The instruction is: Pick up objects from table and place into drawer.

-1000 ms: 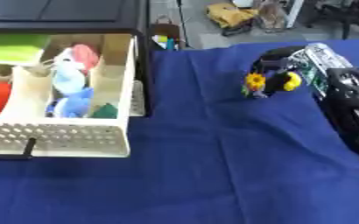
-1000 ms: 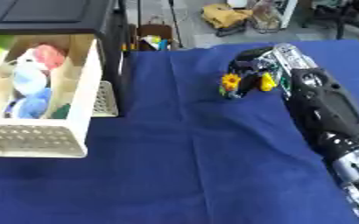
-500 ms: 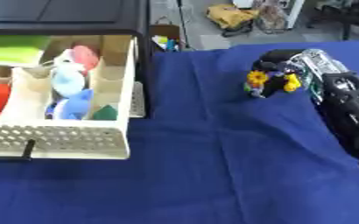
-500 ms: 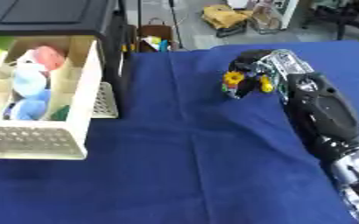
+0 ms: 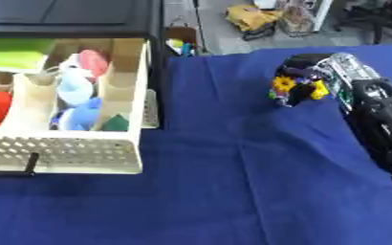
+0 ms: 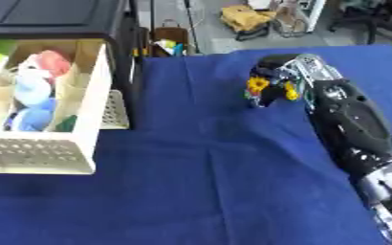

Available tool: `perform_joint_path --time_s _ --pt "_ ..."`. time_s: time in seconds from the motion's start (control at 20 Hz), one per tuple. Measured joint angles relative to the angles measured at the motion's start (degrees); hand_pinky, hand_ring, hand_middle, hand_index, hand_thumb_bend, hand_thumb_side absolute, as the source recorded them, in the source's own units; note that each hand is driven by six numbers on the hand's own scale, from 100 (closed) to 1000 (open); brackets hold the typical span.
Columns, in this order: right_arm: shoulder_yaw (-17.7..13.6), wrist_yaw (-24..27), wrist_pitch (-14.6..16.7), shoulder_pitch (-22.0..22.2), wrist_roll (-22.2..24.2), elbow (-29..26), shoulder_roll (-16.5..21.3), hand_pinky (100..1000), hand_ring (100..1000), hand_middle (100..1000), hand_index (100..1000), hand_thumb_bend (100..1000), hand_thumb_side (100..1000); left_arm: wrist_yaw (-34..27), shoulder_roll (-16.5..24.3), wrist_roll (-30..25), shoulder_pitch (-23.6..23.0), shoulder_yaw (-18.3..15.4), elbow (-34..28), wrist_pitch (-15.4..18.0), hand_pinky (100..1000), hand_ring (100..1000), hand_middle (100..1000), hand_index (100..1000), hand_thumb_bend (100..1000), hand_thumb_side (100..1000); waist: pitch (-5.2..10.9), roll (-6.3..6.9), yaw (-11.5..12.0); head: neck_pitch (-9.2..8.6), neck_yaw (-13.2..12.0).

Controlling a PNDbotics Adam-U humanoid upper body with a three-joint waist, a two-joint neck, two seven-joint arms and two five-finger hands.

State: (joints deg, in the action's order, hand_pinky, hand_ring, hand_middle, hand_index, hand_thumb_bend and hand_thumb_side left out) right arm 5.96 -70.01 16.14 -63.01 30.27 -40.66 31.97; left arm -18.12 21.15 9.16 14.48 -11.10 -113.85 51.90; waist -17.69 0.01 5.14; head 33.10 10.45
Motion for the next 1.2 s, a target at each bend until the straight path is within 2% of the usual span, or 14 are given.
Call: perform_joint_path --time_s 0.25,0.65,1.2 --pt "0.00 1.18 -0.03 0.00 0.08 -0.01 0.00 651 681 534 723 326 439 0.02 0.00 0.00 0.00 0.00 0.00 0.00 633 755 763 865 171 1000 0.00 0.08 -0.10 0.00 0.14" --pt "-0.02 3.15 -0.33 -0.01 0.54 -0.35 0.00 595 628 504 691 282 339 0.02 0.00 0.03 -0.05 0.00 0.00 0.00 633 758 763 865 170 1000 0.07 0.12 -0.23 0.00 0.16" --pt "-0.15 6.11 -1.04 -0.02 0.45 -1.27 0.00 540 573 454 632 200 330 0.02 0.00 0.04 -0.21 0.00 0.00 0.00 631 758 763 864 169 1000 0.12 0.25 -0.49 0.00 0.32"
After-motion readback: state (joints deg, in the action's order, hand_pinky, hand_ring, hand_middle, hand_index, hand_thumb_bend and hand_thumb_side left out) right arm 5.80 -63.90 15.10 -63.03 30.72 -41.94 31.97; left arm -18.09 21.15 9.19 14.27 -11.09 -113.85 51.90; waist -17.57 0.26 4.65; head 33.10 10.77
